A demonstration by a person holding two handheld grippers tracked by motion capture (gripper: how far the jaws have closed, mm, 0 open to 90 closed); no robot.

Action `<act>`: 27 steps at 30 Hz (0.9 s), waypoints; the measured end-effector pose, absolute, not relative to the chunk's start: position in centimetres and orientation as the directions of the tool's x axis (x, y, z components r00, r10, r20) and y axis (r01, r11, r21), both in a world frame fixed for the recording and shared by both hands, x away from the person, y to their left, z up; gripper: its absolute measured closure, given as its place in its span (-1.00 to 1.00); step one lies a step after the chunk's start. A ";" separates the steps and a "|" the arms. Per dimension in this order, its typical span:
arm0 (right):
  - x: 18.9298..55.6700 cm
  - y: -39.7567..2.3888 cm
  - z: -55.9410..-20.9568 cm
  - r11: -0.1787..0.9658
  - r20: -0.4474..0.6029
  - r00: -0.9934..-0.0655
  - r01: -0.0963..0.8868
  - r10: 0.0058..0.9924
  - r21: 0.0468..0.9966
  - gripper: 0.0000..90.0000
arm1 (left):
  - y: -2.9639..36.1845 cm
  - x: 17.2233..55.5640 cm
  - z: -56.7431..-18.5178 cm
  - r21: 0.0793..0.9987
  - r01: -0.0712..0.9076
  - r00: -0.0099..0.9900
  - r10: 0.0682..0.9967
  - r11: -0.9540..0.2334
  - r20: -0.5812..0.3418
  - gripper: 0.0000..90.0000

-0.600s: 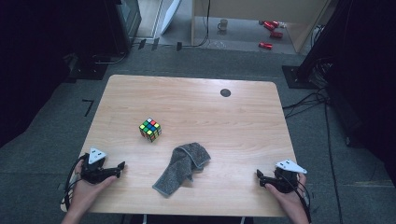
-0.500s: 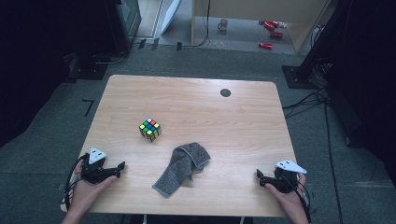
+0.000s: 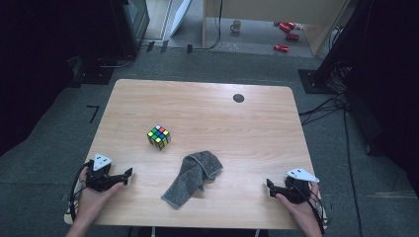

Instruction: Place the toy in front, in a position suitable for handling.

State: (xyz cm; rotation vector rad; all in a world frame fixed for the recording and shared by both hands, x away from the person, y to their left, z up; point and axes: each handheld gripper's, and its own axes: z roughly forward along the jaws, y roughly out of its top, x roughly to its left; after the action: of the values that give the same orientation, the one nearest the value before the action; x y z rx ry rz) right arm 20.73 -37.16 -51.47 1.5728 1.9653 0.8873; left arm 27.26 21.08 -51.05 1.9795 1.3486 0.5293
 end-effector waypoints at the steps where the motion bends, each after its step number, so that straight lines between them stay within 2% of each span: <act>1: 20.7 -37.2 -51.5 0.135 0.035 -0.234 0.669 0.972 0.731 -0.74 | 21.1 27.3 -51.1 0.723 0.649 0.382 0.923 -0.237 -0.041 -0.71; 27: 22.8 -29.7 -48.3 0.223 0.034 -0.392 0.591 0.919 0.775 -0.72 | 15.2 31.8 -49.8 0.732 0.625 0.449 0.892 -0.271 -0.053 -0.72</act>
State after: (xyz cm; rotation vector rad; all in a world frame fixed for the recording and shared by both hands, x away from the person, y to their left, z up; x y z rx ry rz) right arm 22.83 -29.71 -48.33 1.3907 2.0683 1.0120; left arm 31.77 15.21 -49.77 2.0036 1.2673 0.4890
